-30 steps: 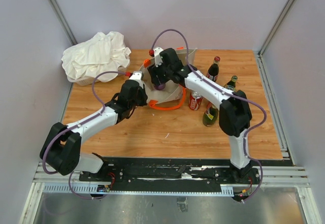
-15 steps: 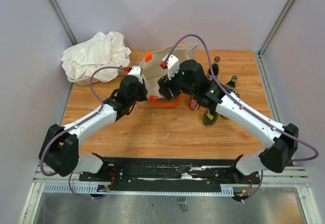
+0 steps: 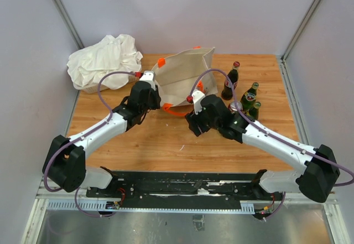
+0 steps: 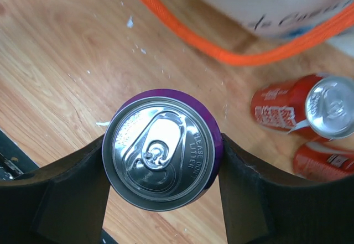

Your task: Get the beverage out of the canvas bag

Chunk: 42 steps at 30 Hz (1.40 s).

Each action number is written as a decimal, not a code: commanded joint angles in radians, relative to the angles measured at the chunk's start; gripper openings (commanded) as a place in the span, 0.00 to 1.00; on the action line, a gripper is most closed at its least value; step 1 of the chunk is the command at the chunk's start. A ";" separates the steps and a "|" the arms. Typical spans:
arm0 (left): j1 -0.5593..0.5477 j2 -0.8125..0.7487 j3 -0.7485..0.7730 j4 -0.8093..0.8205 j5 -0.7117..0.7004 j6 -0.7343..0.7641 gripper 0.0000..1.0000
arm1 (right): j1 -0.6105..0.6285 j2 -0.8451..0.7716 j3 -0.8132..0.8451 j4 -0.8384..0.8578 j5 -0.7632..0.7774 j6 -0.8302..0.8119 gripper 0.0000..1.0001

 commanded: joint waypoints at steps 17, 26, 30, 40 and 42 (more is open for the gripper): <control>0.000 -0.091 0.023 -0.035 -0.047 0.016 0.78 | -0.091 0.141 -0.163 0.314 0.012 0.142 0.01; -0.001 -0.159 0.005 -0.027 -0.047 0.021 1.00 | -0.090 0.138 -0.202 0.280 0.036 0.170 0.46; 0.000 -0.204 0.004 -0.031 -0.051 0.024 1.00 | -0.090 0.128 -0.201 0.225 0.045 0.179 0.84; 0.000 -0.282 0.040 -0.074 -0.096 0.010 1.00 | -0.038 0.037 -0.109 0.062 0.110 0.140 0.99; 0.000 -0.295 0.056 -0.086 -0.072 0.030 1.00 | -0.019 0.019 -0.063 0.034 0.129 0.114 0.99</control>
